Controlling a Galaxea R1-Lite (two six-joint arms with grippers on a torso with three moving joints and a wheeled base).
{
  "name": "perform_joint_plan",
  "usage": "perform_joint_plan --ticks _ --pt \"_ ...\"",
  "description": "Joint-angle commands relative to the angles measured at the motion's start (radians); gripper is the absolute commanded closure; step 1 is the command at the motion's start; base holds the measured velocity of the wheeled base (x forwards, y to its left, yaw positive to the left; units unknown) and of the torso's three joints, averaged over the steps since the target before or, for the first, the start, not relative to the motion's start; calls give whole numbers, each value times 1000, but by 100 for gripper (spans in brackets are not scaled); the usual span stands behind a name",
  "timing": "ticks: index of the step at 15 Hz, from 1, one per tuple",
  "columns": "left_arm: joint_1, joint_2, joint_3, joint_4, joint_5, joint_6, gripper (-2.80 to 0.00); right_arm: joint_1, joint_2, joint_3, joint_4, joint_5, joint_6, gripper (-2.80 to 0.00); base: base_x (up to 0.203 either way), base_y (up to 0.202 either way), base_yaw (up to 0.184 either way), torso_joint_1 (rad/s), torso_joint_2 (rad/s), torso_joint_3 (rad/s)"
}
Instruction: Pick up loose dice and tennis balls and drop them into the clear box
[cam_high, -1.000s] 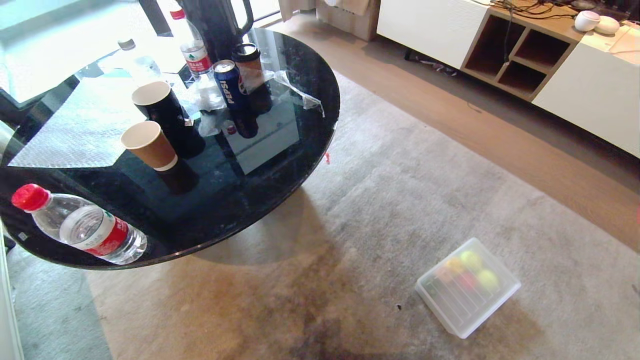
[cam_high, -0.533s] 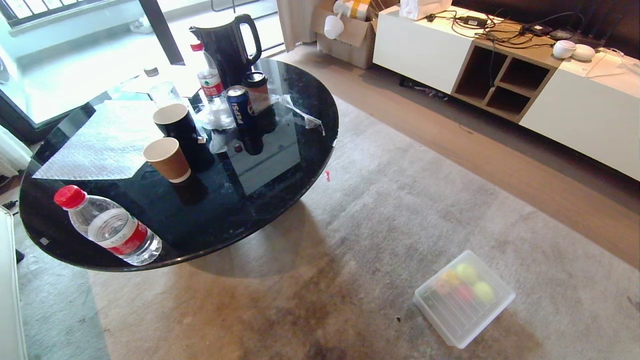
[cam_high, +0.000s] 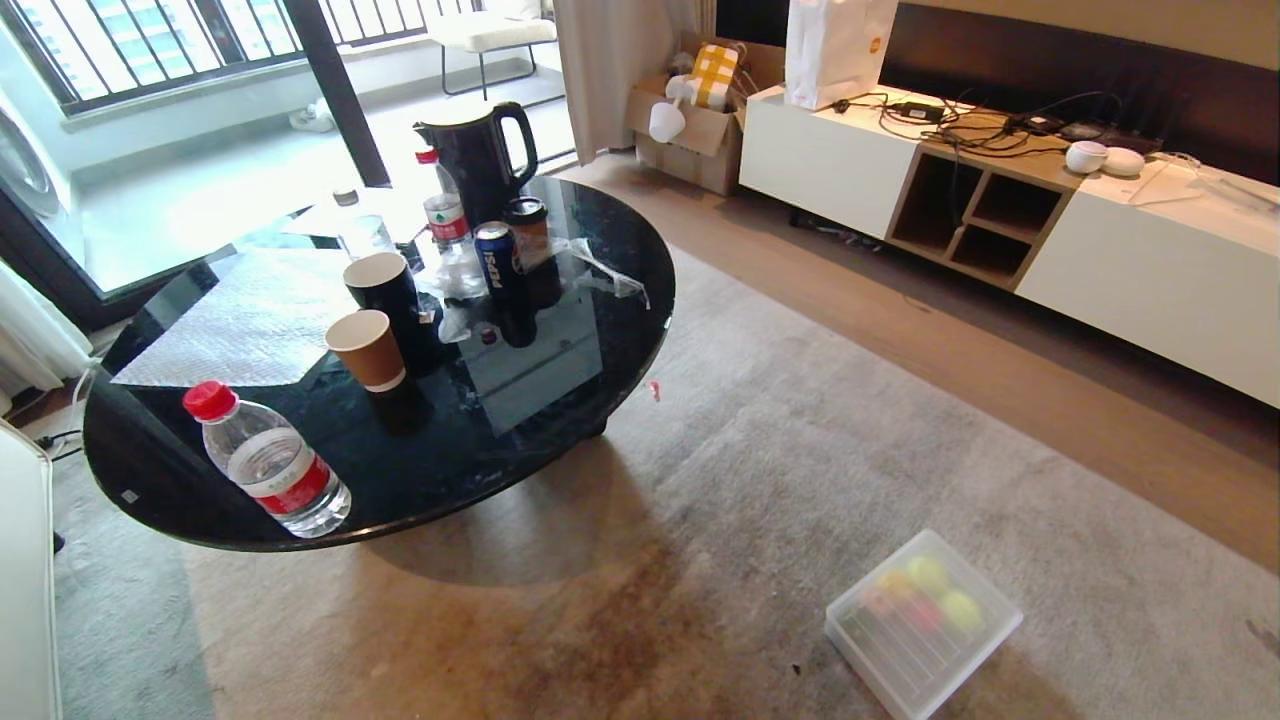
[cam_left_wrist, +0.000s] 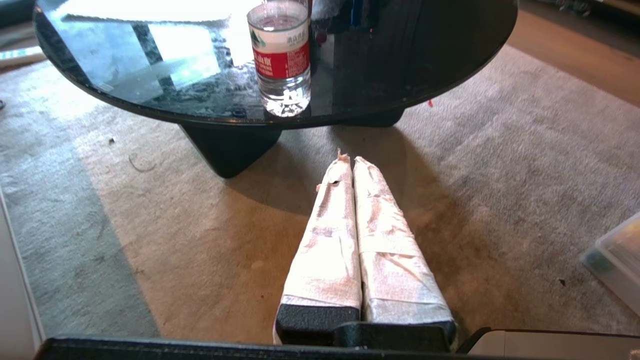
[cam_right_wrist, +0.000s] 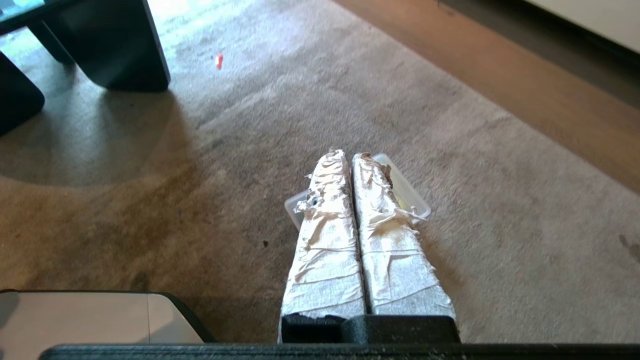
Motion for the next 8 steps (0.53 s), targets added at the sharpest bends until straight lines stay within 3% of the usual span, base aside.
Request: perform_joint_plan --ticks 1,8 --pt "0 0 0 0 0 0 0 0 2 0 0 1 -1 0 0 0 0 -1 2 204" --pt "0 0 0 0 0 0 0 0 2 0 0 1 -1 0 0 0 0 2 2 201"
